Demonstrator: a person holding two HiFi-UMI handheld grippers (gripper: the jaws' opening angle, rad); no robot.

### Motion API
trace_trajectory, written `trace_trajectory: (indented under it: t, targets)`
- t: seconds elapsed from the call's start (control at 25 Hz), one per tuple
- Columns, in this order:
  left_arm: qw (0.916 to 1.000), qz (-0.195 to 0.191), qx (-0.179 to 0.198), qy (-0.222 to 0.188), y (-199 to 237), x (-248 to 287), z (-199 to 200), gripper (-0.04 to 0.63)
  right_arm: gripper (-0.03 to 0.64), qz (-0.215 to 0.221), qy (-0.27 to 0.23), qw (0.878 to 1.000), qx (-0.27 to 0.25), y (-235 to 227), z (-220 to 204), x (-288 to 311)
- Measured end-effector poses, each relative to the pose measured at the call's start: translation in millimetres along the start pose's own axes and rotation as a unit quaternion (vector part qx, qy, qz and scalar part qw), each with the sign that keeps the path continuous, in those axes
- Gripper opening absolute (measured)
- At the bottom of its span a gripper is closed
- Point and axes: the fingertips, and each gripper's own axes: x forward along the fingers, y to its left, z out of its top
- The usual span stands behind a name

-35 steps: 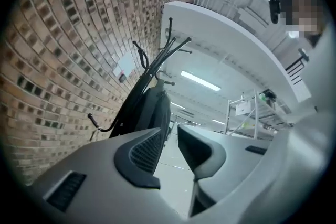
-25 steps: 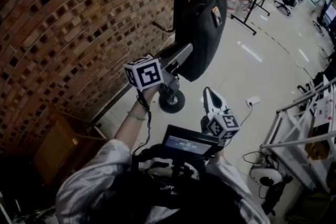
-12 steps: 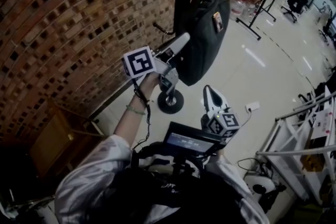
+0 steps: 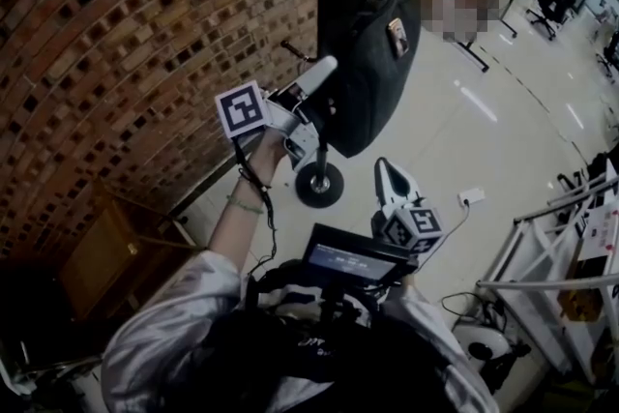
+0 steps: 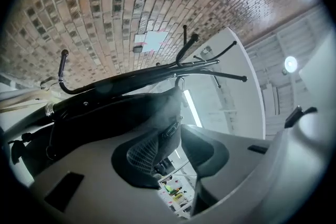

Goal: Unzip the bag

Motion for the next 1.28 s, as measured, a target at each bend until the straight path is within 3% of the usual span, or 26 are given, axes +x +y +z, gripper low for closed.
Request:
trace_trajectory:
  t: [0.2,0.44,0.64,0.92,1.12,1.28]
  targets:
    - [0.9999,-0.005,-0.006,-0.012,-3,0,2,0.138,-0.012,0.0,-0.017,1.0,0.007,-3,2,3]
    - [0.998,-0.055,-0.028,-0.013,-24,8,1,0.138,-0.013,0.002,0.006,1.0,0.003,-6,-5,4]
    - [0.9988,-0.046,-0.012,-0.011,-21,9,0,0.111,-0.012,0.002,0.021,1.0,0.004,-10,-12,3]
    - [0.9988,-0.003,0.049,0.007,-15,14,-3,0.014,-0.012,-0.004,0.003,1.0,0.006,-12,-8,5]
    - [0.9977,0.004,0.067,-0.001,-19,12,-4,0.009,-0.012,0.001,0.026,1.0,0.003,-10,-16,4]
    - [0.9977,0.005,0.066,-0.008,-19,9,-5,0.008,-0.013,-0.002,0.013,1.0,0.0,-12,-13,5]
